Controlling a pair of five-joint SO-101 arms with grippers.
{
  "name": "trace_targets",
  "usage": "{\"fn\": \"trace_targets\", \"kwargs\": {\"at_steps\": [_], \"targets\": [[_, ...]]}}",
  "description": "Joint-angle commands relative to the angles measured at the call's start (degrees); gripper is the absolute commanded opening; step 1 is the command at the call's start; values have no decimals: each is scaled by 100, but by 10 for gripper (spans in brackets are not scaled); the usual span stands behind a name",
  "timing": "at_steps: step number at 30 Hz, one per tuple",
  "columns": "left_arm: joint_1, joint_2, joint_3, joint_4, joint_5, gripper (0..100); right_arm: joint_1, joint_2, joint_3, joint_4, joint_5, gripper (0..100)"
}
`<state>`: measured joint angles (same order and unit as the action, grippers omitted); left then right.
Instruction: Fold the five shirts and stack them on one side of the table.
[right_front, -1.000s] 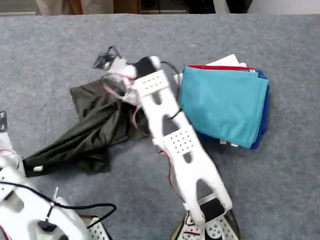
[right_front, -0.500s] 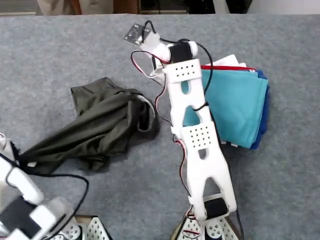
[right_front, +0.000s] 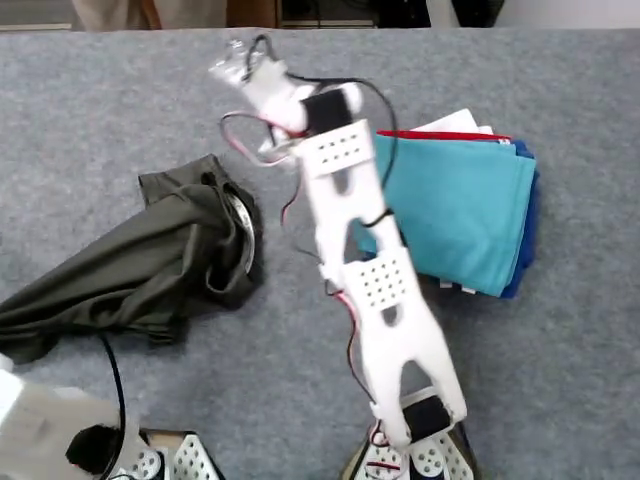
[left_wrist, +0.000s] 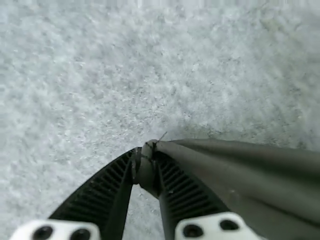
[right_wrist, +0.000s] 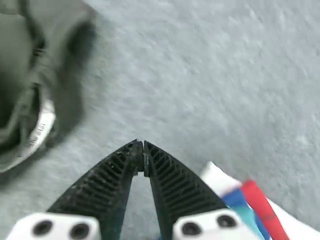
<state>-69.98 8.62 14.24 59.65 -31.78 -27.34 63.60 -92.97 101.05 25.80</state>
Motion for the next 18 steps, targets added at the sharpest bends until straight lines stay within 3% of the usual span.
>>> {"fn": "trace_targets", "kwargs": {"at_steps": [1,9,13,18], "targets": [[-79,136,-387,-79,35,19,-585,-400,-119,158,-62,5],[-70,242,-422,-88,9,19,-1604,-936,2202,149,-158,5],[-18,268,-413,-88,18,19,-1727,-1763,3389,141,-1037,29],[149,268,-360,-62,35,19,-1789,-2633,4286,141,-2048,151]]}}
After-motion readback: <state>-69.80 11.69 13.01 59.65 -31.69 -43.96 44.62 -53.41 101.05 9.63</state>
